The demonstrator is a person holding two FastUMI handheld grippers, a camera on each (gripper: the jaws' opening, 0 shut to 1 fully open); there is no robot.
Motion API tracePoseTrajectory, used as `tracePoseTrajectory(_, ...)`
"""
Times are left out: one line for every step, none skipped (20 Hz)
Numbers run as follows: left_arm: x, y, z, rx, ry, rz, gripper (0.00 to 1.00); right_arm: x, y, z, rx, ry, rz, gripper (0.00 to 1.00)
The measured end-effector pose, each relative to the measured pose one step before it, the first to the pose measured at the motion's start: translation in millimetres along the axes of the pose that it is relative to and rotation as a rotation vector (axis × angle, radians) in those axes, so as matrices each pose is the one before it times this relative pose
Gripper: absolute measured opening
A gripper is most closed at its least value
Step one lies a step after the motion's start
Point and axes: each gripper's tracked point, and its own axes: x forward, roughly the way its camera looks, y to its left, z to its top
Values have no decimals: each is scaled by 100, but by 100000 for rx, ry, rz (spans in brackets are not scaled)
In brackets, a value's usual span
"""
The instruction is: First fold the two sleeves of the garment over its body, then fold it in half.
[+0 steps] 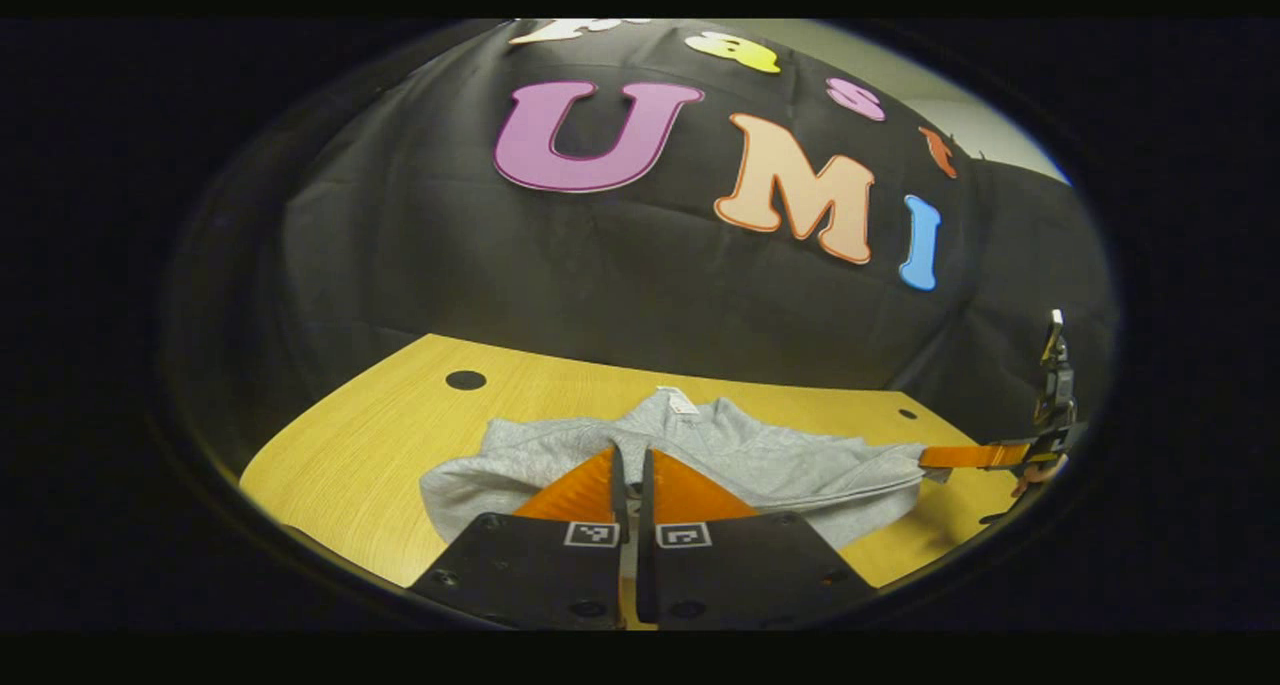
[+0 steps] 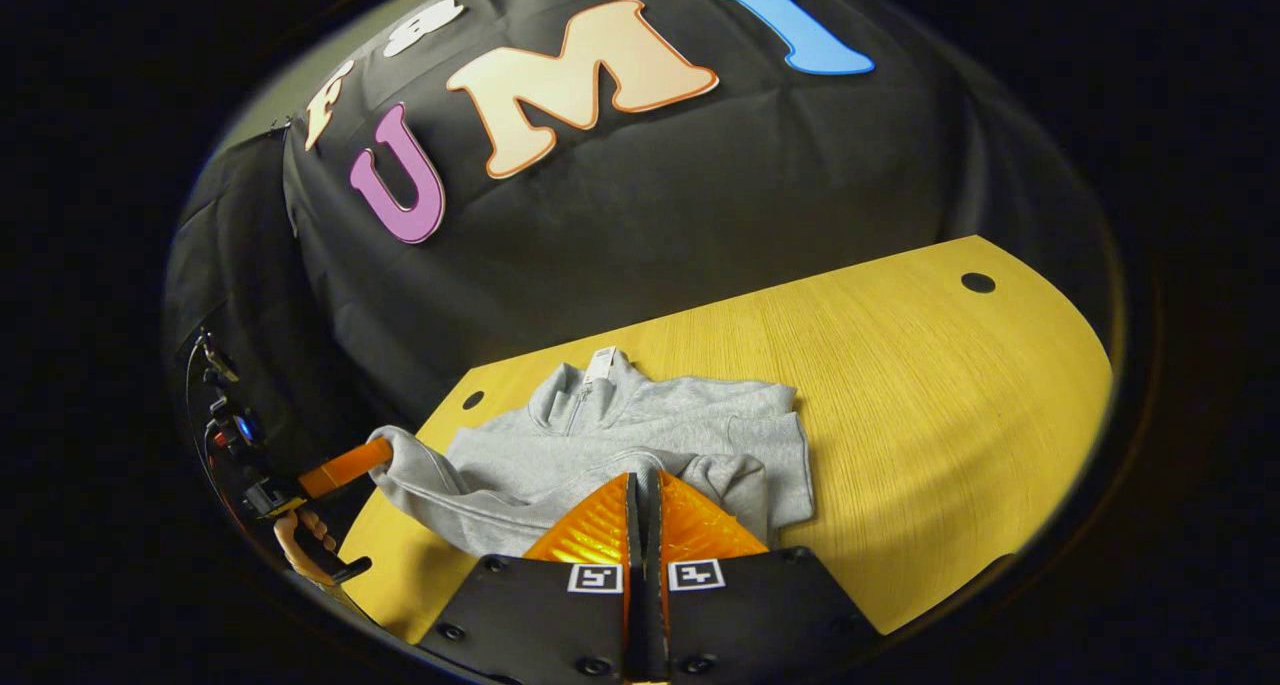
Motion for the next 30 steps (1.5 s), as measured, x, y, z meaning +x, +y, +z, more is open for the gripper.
tracePoseTrajectory(598,302,-586,26,1234,1040,0,545,-215,-288,553,1052,-657,2)
tracePoseTrajectory(545,276,-456,-648,755,942,0,444,-177,-287,245,613,-237,2)
tracePoseTrajectory(465,124,-372,-1099,472,400,0,426,-236,-226,116,762,-463,2)
tracePoseTrajectory(286,162,-141,-886,0,286,0,129,-129,-162,367,342,-53,2)
tracePoseTrajectory(273,94,-303,-248,186,299,0,243,-53,-12,786,372,-15,2)
tracePoseTrajectory(261,24,-201,373,352,419,0,312,0,101,851,210,593,2)
tracePoseTrajectory(225,37,-174,588,437,398,2,204,17,17,-250,16,480,4)
tracePoseTrajectory(84,-63,-67,691,321,268,0,36,-95,41,-287,-13,341,4)
tracePoseTrajectory(104,139,136,1038,-469,1014,1,117,-37,277,117,-629,47,4)
tracePoseTrajectory(170,384,388,1698,-1202,1738,2,99,-24,575,-62,-1936,-41,6)
tracePoseTrajectory(148,667,756,2244,-1639,3397,11,255,-412,408,-264,-1354,-1563,7)
tracePoseTrajectory(-361,153,168,882,-1250,808,19,-229,-4,298,966,-770,1111,7)
tracePoseTrajectory(117,322,322,491,-931,1913,45,-54,-166,378,891,-683,-258,19)
tracePoseTrajectory(-1,183,284,164,-1028,810,72,-272,-45,301,88,-709,213,19)
tracePoseTrajectory(-584,322,425,-278,-1139,760,98,165,-5,323,-862,-1997,589,33)
tracePoseTrajectory(-284,380,493,-465,-1745,1140,96,-672,377,668,-1820,-1944,749,49)
tracePoseTrajectory(-573,224,611,-432,-1843,493,93,-413,301,378,-1741,-1585,607,65)
tracePoseTrajectory(-560,121,626,-377,-1812,-530,95,-380,239,175,-1896,-1304,771,77)
tracePoseTrajectory(-672,-21,629,-354,-1879,-1008,95,-231,154,244,-1654,-1097,81,91)
tracePoseTrajectory(-775,-43,641,290,-1895,-761,95,-511,191,88,-1180,-1338,504,84)
tracePoseTrajectory(-864,63,539,960,-1913,-78,95,-455,505,293,-847,-1662,1515,96)
tracePoseTrajectory(-965,147,628,1399,-2016,253,93,-536,606,264,-789,-2061,1545,96)
tracePoseTrajectory(-990,62,683,1449,-2232,114,95,-581,319,384,-1405,-2030,663,98)
tracePoseTrajectory(-1016,22,574,1117,-1841,-188,95,-684,258,33,-1983,-1271,177,98)
tracePoseTrajectory(-1283,8,579,714,-1825,-307,94,-702,158,158,-1685,-1231,92,98)
tracePoseTrajectory(-1135,88,476,599,-1333,-202,95,-959,289,171,-1044,-2023,271,98)
tracePoseTrajectory(-1169,153,441,698,-2077,95,94,-798,55,212,-1241,-1807,-636,98)
tracePoseTrajectory(-1169,277,440,567,-2325,421,94,-978,-350,109,-1981,-2036,-2157,98)
tracePoseTrajectory(-1120,136,290,564,-1815,114,94,-905,-275,273,-2369,-3079,-1834,100)
tracePoseTrajectory(-1157,203,50,575,-1174,463,94,-1024,-24,191,-2183,-2787,-1396,98)
